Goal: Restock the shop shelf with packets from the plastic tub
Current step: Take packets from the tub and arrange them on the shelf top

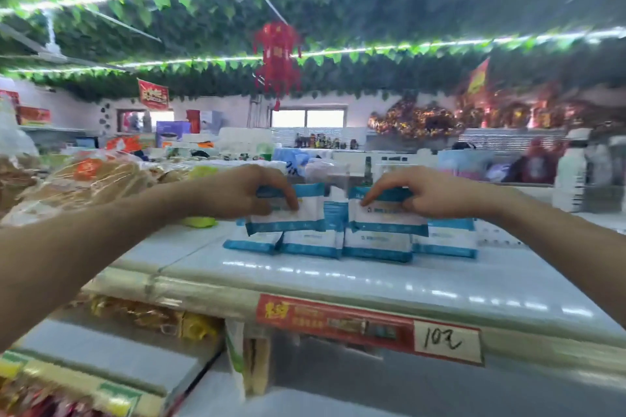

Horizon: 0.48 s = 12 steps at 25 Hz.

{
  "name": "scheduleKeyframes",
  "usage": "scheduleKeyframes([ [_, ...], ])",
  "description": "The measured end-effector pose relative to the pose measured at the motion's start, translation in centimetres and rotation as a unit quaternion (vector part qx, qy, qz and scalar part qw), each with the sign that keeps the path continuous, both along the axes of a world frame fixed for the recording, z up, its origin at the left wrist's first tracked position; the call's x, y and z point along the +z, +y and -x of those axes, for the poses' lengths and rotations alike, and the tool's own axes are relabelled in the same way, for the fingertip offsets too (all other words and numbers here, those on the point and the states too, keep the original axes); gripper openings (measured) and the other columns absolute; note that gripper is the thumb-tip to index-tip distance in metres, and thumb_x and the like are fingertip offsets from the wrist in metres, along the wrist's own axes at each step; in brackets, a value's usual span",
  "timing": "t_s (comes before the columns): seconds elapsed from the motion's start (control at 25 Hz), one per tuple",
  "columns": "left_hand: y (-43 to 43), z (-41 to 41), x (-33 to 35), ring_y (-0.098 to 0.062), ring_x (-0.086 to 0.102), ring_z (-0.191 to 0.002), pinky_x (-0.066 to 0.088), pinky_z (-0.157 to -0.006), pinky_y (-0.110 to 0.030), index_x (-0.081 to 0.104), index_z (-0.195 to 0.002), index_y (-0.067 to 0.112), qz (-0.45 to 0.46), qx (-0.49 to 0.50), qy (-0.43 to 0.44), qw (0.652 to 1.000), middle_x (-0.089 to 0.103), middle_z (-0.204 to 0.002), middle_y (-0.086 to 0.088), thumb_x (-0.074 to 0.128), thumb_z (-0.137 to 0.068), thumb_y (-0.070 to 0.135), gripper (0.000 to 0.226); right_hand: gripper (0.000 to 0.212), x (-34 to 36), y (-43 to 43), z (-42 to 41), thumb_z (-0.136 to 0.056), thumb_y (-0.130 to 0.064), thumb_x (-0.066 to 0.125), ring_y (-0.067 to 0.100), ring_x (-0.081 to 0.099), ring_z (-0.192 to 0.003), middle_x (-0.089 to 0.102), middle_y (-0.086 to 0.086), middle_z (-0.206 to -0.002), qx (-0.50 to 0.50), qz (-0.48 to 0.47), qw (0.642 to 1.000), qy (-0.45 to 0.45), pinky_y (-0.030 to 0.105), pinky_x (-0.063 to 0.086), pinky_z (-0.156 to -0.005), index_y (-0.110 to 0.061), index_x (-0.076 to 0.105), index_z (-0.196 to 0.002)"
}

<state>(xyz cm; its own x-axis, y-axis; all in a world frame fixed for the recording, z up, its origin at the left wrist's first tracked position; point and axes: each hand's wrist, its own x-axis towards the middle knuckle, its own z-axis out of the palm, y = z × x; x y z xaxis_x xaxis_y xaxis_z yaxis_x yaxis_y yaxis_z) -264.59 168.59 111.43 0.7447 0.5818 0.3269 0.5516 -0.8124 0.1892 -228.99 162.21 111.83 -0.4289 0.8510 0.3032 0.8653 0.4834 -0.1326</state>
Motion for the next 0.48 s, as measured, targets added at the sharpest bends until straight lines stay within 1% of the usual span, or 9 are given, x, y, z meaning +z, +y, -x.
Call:
scheduleKeyframes([
  [0.08, 1.1, -4.4, 0.2, 0.004, 0.056, -0.113, 0.046, -0.103, -0.027, 0.072, -0.110, 0.045, -0.006, -0.033, 0.011, 0.999, 0.058, -0.119, 0.032, 0.065, -0.090, 0.001, 0.049, 0.072, -0.4, -1.1, -5.6, -0.085, 0.008, 0.053, 0.011, 0.055, -0.121, 0.058, -0.022, -0.132, -0.058, 0.009, 0.998, -0.005, 0.041, 0.045, -0.109, -0.055, 0.067, -0.116],
  [0.16, 1.7, -8.2, 0.1, 0.010, 0.054, -0.114, 0.038, -0.100, -0.015, 0.072, -0.111, 0.042, -0.021, -0.061, 0.013, 0.998, 0.058, -0.116, 0.040, 0.066, -0.089, -0.002, 0.049, 0.073, -1.1, -1.9, -10.3, -0.087, 0.009, 0.054, 0.011, 0.055, -0.120, 0.056, -0.023, -0.131, -0.112, 0.023, 0.993, -0.001, 0.042, 0.048, -0.107, -0.058, 0.067, -0.113],
  [0.24, 2.2, -11.0, 0.0, 0.014, 0.053, -0.113, 0.034, -0.096, -0.007, 0.072, -0.111, 0.042, -0.023, -0.080, 0.004, 0.997, 0.058, -0.115, 0.041, 0.066, -0.089, -0.002, 0.049, 0.068, -2.1, -2.1, -13.3, -0.090, 0.007, 0.055, 0.012, 0.054, -0.118, 0.056, -0.020, -0.131, -0.143, 0.031, 0.989, -0.007, 0.039, 0.048, -0.106, -0.056, 0.068, -0.112],
  [0.32, 2.8, -12.6, -0.2, 0.014, 0.052, -0.113, 0.036, -0.097, -0.010, 0.071, -0.111, 0.044, -0.019, -0.084, -0.003, 0.996, 0.059, -0.117, 0.037, 0.066, -0.091, 0.001, 0.048, 0.064, -3.4, -1.5, -14.2, -0.092, 0.006, 0.055, 0.013, 0.052, -0.118, 0.055, -0.016, -0.132, -0.149, 0.036, 0.988, -0.016, 0.036, 0.047, -0.105, -0.052, 0.069, -0.115],
  [0.4, 3.4, -14.0, -0.5, 0.011, 0.052, -0.114, 0.040, -0.100, -0.019, 0.071, -0.112, 0.047, -0.019, -0.083, -0.001, 0.996, 0.058, -0.119, 0.033, 0.067, -0.092, 0.003, 0.048, 0.060, -4.6, 0.0, -14.3, -0.093, 0.006, 0.055, 0.014, 0.052, -0.121, 0.056, -0.013, -0.134, -0.134, 0.035, 0.990, -0.027, 0.037, 0.046, -0.107, -0.046, 0.069, -0.120],
  [0.48, 3.6, -14.9, -0.8, 0.009, 0.052, -0.114, 0.043, -0.100, -0.023, 0.070, -0.111, 0.048, -0.011, -0.078, 0.002, 0.997, 0.057, -0.118, 0.034, 0.067, -0.093, 0.005, 0.047, 0.058, -5.5, 1.9, -14.1, -0.094, 0.004, 0.057, 0.014, 0.053, -0.122, 0.059, -0.013, -0.135, -0.109, 0.036, 0.992, -0.047, 0.039, 0.046, -0.109, -0.043, 0.069, -0.123],
])
